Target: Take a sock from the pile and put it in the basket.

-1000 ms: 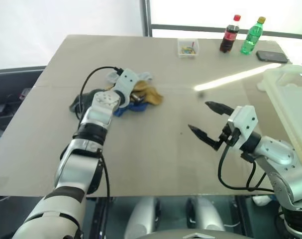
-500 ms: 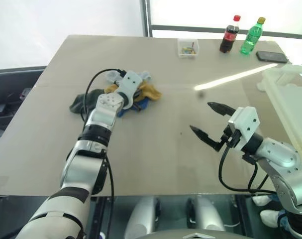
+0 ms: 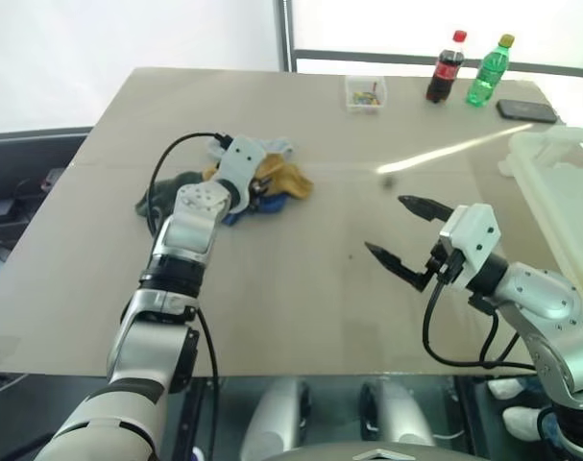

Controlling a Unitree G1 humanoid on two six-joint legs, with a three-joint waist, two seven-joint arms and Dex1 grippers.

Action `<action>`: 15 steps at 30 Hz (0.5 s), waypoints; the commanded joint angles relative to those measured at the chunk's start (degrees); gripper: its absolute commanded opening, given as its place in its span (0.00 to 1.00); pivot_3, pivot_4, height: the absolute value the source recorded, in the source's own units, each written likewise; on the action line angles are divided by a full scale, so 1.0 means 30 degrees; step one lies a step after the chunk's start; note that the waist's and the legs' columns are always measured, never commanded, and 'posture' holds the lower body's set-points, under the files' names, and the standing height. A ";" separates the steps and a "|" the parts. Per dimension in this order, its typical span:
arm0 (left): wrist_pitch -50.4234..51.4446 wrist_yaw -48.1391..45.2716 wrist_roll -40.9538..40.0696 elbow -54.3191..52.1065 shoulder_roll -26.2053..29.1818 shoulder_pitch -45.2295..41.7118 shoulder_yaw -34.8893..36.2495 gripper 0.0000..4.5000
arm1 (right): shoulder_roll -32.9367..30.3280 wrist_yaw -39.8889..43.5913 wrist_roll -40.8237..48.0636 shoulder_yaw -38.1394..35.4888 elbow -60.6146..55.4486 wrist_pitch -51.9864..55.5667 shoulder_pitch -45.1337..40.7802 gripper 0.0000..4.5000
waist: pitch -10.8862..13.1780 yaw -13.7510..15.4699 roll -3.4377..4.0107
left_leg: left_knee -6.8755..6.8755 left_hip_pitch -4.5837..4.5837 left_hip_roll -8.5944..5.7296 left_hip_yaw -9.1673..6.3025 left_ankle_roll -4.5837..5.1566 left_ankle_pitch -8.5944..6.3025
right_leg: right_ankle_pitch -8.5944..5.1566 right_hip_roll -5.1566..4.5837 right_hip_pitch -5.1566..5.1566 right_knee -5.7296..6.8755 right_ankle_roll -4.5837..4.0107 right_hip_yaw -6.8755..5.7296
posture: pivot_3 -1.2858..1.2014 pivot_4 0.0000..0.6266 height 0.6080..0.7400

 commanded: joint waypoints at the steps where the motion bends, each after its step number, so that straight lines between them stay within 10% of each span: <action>1: -0.0270 0.0646 0.0473 -0.0984 0.0268 0.0224 0.0161 0.45 | -0.0238 0.0186 0.0096 -0.0286 -0.0338 -0.0186 -0.0266 1.00 | 0.0000 -0.0001 0.0000 | 0.0001 0.0000 -0.0001 0.0001 0.0000 0.0000 | 0.0000 0.0000 0.0000 0.0000 0.0000 0.0001 | 0.52 0.24 0.91; 15: -0.2152 0.2165 0.1382 0.0359 -0.0511 0.0322 -0.0133 0.45 | -0.0494 0.0064 0.0384 -0.0564 -0.0943 0.0167 0.0198 1.00 | 0.0000 0.0004 0.0000 | 0.0048 0.0006 0.0001 -0.0011 0.0004 -0.0003 | 0.0002 -0.0002 0.0020 0.0031 0.0000 -0.0003 | 0.52 0.24 0.91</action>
